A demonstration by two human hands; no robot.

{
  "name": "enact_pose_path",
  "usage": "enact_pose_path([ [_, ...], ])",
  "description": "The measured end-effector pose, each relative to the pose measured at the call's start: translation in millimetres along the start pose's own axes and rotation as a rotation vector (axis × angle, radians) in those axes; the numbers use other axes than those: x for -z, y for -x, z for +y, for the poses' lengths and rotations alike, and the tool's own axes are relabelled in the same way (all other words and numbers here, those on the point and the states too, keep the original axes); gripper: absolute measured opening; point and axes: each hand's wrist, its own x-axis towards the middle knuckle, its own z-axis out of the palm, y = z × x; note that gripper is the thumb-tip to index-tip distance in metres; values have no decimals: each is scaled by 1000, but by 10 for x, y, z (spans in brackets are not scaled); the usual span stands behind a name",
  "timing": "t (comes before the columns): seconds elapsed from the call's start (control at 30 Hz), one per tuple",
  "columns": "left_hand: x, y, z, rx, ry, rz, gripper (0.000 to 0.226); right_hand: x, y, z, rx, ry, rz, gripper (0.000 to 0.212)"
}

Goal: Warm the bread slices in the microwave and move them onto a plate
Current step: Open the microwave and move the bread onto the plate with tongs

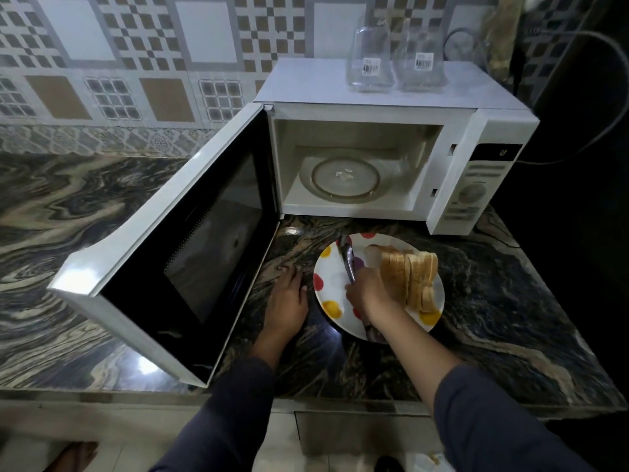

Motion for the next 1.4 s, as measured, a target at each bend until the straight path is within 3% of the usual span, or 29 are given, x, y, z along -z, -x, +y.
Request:
enact_pose_path([
  [0.17,-11,-3,-21,-32,-37,19,47,-21,-64,-39,100,270,54,40],
  [0.4,-57,8,-53,-57,-75,53,47,-14,-5,-41,113,334,88,32],
  [0.53,-62,-3,-38,-16,-39,61,46,14,78,-37,104,141,145,39],
  [0.73,-60,-163,138,156,96,100,40,265,151,174,330,-53,525,28],
  [0.9,-74,-249,254,226,270,138,33,552,-55,706,156,-371,709,20],
  [1.0,-49,-271,300,291,451,75,30,540,-184,1121,-71,-509,675,22],
  [1.1,-25,-317,276,365,563,4,29,383,-230,1452,-256,-525,533,27],
  [1.23,-5,-329,297,375,532,-77,28,263,-293,1541,-221,-480,265,31],
  [1.4,-28,-301,444,386,455,-87,28,381,-420,1507,-233,-414,129,32],
])
